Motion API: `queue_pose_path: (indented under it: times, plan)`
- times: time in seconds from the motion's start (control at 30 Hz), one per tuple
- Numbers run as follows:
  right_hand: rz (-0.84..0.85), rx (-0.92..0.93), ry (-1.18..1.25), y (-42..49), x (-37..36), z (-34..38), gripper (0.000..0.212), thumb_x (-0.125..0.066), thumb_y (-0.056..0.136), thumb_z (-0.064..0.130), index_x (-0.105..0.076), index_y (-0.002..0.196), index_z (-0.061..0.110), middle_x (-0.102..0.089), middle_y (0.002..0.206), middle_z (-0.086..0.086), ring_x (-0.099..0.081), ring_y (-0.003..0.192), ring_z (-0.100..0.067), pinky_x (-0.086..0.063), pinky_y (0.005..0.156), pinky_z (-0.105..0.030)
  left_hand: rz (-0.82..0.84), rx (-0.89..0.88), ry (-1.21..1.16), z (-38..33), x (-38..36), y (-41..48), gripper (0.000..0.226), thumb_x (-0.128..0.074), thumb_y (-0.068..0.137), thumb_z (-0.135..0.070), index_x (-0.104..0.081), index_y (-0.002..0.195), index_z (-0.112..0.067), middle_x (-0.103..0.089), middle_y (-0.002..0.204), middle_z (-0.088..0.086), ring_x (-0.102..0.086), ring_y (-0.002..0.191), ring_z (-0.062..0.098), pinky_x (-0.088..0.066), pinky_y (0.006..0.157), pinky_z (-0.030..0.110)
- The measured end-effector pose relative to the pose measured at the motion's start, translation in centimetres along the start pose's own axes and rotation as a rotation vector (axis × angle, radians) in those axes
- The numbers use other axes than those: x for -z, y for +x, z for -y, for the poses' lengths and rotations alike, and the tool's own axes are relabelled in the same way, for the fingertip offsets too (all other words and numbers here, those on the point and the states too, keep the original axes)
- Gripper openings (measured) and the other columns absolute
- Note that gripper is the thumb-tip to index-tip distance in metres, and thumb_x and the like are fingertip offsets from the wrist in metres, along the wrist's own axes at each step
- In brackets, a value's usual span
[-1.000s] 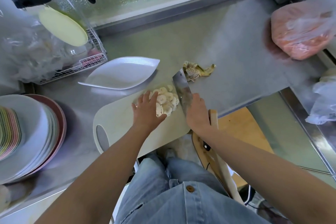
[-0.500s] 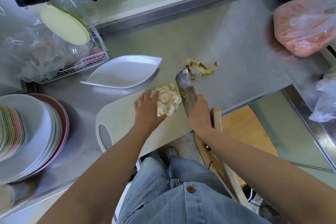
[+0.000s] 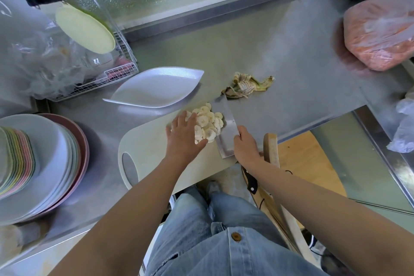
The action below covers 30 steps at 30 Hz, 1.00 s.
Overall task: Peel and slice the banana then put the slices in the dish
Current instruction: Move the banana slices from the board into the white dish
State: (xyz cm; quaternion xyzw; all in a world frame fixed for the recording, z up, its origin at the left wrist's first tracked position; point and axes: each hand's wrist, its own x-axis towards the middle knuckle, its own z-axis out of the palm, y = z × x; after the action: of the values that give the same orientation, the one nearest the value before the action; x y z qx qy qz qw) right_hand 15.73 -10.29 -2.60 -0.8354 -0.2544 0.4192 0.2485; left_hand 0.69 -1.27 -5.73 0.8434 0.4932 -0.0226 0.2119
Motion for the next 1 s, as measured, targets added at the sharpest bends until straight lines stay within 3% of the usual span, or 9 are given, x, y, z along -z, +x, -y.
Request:
queue_pose_path:
  times: [0.1,0.27,0.53,0.7,1.0]
  plan:
    - [0.090,0.020,-0.011,0.0,-0.2,0.3,0.031,-0.029,0.098,0.005,-0.046,0.124,0.006,-0.056,0.113,-0.023,-0.052,0.090,-0.028,-0.043,0.071,-0.031,-0.012,0.000,0.002,0.5,0.1,-0.2,0.076,-0.063,0.082,-0.053,-0.030,0.144,-0.023,-0.027,0.152,0.009,-0.028,0.138,0.031,-0.026,0.112,0.049]
    - [0.187,-0.006,0.057,0.3,-0.8,0.3,0.028,-0.029,0.095,0.008,-0.052,0.112,0.011,-0.051,0.083,-0.002,-0.042,0.065,-0.010,-0.033,0.057,-0.025,-0.008,-0.013,-0.024,1.1,0.1,-0.4,0.078,-0.063,0.081,-0.053,-0.030,0.145,-0.023,-0.027,0.153,0.009,-0.028,0.139,0.029,-0.026,0.114,0.047]
    - [0.069,-0.036,0.060,0.3,0.1,0.2,0.029,-0.032,0.094,0.012,-0.056,0.109,0.005,-0.054,0.090,-0.008,-0.048,0.079,-0.021,-0.040,0.069,-0.036,0.014,-0.026,-0.143,1.7,0.3,-0.8,0.084,-0.069,0.077,-0.053,-0.033,0.144,-0.017,-0.031,0.151,0.012,-0.028,0.139,0.030,-0.026,0.114,0.047]
    - [-0.008,-0.043,0.131,0.3,0.2,0.1,0.030,-0.032,0.091,0.014,-0.051,0.106,-0.003,-0.042,0.078,-0.008,-0.037,0.068,-0.021,-0.033,0.064,-0.036,0.034,-0.015,-0.102,1.7,0.9,-1.4,0.081,-0.065,0.081,-0.051,-0.030,0.146,-0.019,-0.025,0.154,0.011,-0.026,0.139,0.032,-0.021,0.116,0.047]
    - [-0.022,0.040,0.075,1.0,1.1,0.8,0.030,-0.033,0.093,0.017,-0.052,0.105,-0.003,-0.042,0.076,-0.007,-0.040,0.071,-0.021,-0.034,0.066,-0.037,0.000,0.018,-0.109,1.8,2.4,-2.2,0.056,-0.063,0.088,-0.037,-0.045,0.138,-0.017,-0.039,0.147,0.007,-0.038,0.133,0.027,-0.033,0.109,0.037]
